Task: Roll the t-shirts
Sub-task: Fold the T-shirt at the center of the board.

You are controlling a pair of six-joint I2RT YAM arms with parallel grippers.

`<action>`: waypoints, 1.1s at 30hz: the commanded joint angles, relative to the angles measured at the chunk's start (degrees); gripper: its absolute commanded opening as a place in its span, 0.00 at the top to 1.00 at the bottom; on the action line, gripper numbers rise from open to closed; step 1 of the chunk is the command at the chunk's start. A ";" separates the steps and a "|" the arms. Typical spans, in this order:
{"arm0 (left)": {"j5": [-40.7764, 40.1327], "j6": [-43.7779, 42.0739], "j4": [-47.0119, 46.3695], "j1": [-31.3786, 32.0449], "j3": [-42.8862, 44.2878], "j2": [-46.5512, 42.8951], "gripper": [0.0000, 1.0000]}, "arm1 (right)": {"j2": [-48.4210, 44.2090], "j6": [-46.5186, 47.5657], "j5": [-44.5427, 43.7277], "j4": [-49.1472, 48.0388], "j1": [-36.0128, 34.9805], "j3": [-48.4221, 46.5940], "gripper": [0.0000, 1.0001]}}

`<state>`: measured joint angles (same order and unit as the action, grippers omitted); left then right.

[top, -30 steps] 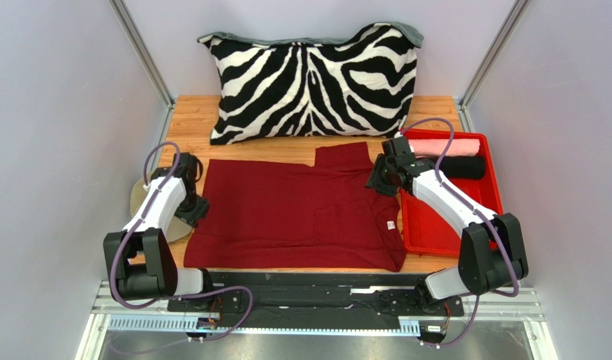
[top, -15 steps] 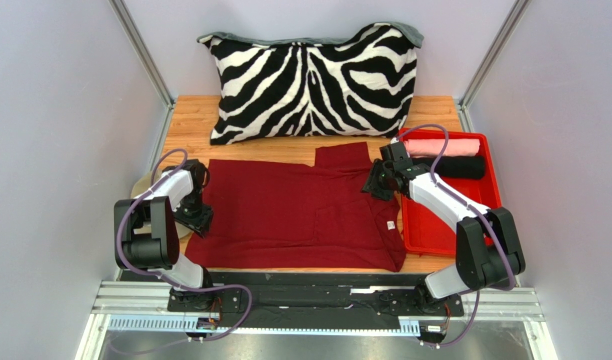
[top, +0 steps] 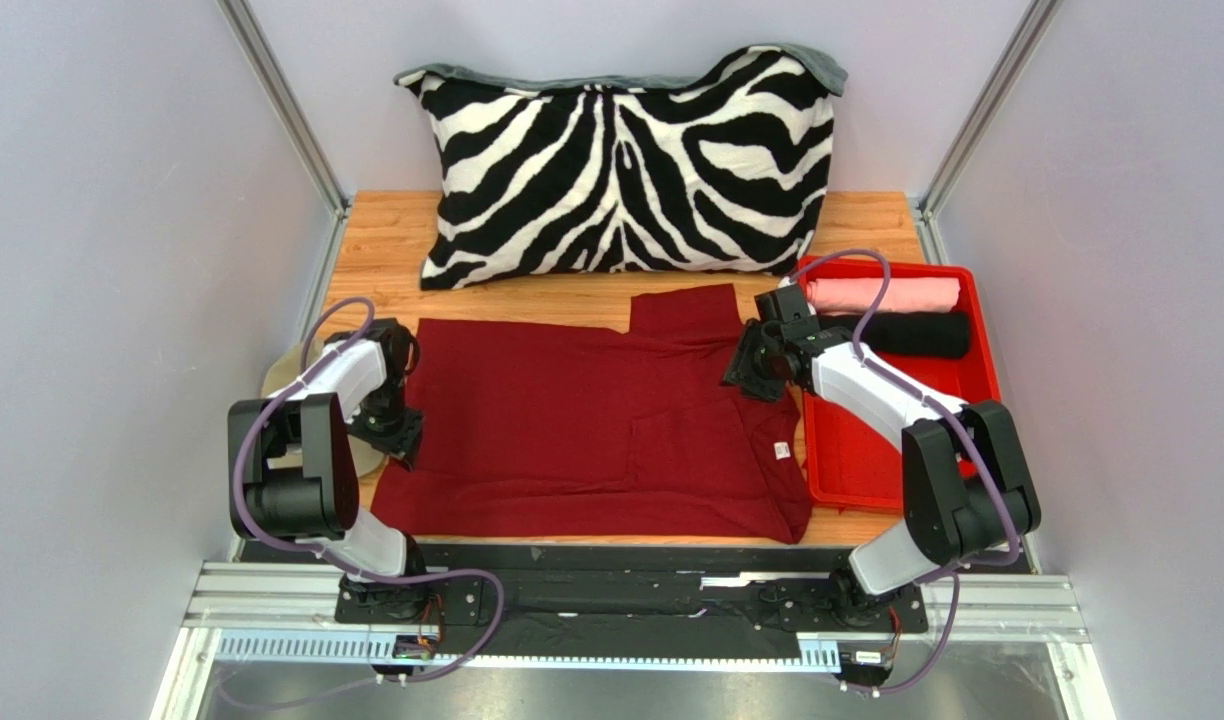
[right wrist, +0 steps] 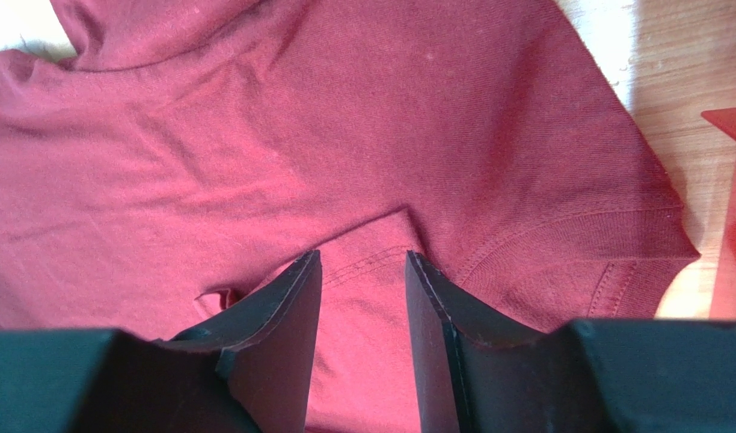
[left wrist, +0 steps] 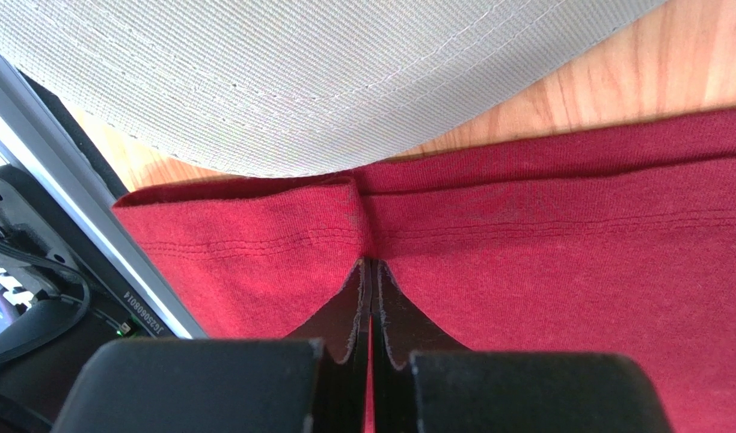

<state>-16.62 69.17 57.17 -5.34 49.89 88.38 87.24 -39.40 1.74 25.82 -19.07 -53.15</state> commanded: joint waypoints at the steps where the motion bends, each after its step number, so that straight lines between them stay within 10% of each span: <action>1: -0.60 0.44 0.75 -0.11 0.38 -2.95 1.00 | 0.30 -1.03 -1.56 -2.80 -0.09 -1.08 0.57; 33: -0.16 -0.96 0.31 -0.02 0.74 -4.53 1.00 | 4.08 0.64 -4.81 -5.08 -2.20 3.04 0.60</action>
<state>-16.62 68.47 57.82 -5.32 49.89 83.37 91.83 -39.33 -1.69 22.94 -20.84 -51.07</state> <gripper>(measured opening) 0.008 0.400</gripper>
